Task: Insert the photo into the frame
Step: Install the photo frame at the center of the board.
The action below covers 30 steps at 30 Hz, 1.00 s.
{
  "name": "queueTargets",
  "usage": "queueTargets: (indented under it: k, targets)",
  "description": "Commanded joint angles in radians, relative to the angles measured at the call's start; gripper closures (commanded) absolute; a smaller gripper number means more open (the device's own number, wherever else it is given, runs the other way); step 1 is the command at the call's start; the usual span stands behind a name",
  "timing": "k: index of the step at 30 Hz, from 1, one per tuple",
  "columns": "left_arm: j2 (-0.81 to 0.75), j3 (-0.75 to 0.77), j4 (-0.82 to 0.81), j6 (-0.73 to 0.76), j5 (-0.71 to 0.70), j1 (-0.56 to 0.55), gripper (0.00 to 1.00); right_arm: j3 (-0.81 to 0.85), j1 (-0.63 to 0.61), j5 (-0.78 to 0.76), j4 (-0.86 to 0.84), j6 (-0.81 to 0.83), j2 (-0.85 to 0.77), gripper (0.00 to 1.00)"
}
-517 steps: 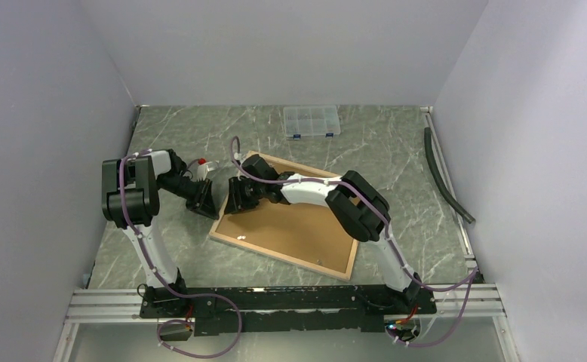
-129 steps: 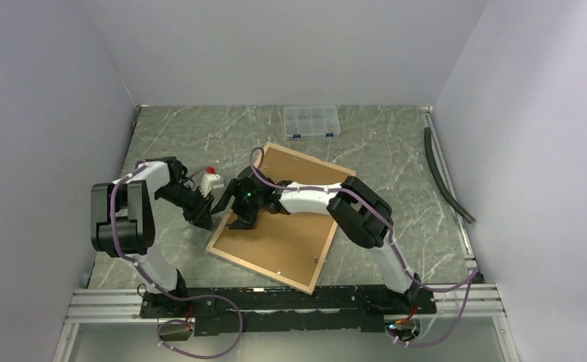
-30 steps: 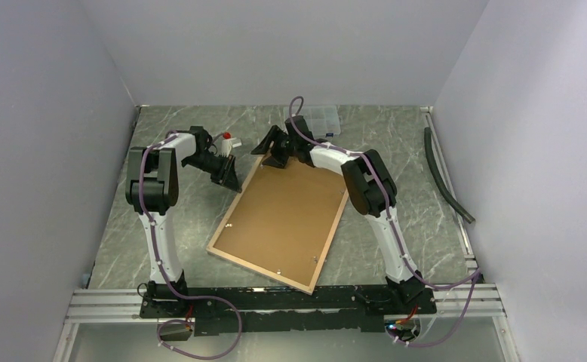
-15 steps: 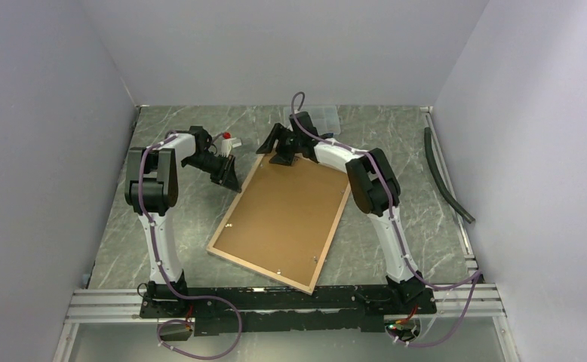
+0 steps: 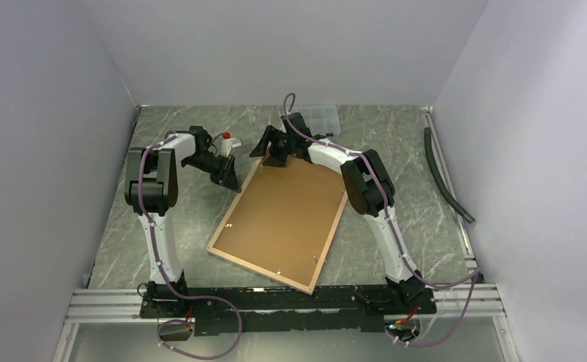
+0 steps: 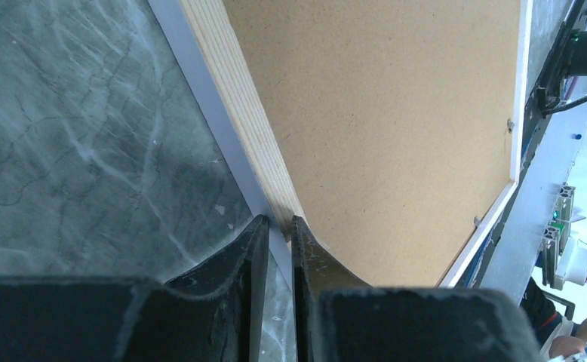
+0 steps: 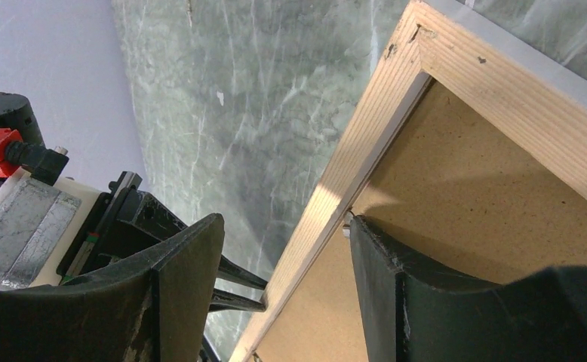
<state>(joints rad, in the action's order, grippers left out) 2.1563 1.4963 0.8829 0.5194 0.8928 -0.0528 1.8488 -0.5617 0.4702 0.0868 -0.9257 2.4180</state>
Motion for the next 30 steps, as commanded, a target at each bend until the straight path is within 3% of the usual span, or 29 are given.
queueTargets:
  k: [1,16,22,25,30]
  targets:
    - [-0.030,-0.025,-0.009,0.037,-0.060,-0.005,0.79,0.023,-0.023,0.040,0.035,-0.005,0.031,0.34]
    - [-0.047,-0.035,0.000,0.046,-0.061,-0.005,0.80,0.037,-0.047,0.109,-0.007,-0.052,0.054,0.35]
    - [-0.073,-0.004,0.076,0.059,-0.016,0.028,0.78,0.133,-0.060,0.116,0.085,0.019,0.070,0.27]
    - [-0.109,0.017,0.137,0.097,-0.007,0.089,0.73,0.118,-0.030,0.060,0.135,0.084,-0.022,0.18]
    - [-0.169,0.007,0.199,0.180,-0.060,0.141,0.64,-0.131,0.063,-0.025,0.124,0.133,-0.289,0.09]
